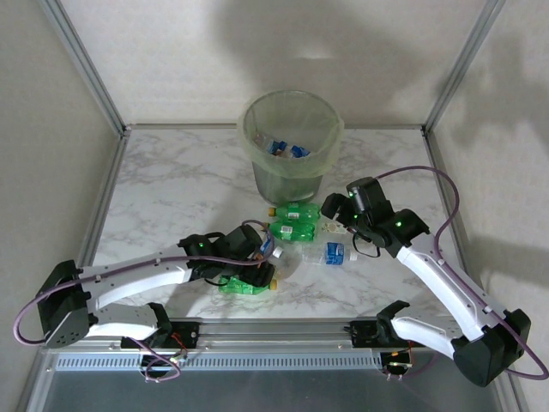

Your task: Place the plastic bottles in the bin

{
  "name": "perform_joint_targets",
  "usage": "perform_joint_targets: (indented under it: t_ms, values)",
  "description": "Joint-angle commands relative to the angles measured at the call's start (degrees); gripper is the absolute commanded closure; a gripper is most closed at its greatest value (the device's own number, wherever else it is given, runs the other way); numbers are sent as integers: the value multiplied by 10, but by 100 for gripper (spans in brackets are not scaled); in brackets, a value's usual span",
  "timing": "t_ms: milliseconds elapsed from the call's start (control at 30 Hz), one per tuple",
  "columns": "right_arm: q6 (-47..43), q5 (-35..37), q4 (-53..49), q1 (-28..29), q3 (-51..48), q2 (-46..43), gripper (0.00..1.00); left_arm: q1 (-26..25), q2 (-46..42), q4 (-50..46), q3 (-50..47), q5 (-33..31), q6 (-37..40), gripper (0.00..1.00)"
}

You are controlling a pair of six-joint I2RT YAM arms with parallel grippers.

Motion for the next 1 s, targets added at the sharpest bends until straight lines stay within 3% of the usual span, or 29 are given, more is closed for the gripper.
perform_joint_targets:
  t_ms: [0,233,567,967]
  values:
    - [8,22,-2,-5,-3,-11,8,-9,22,-8,-12,19,25,11]
    - [11,20,-1,-6,-9,-16,7,-18,61,6,-19,38,30,4]
    - [-5,29,-6,-11,4,-5,7,-52,115,0,-23,13,21,3]
    - [-25,27,-14,-22,17,-5,8,-66,181,17,-22,-58,2,19]
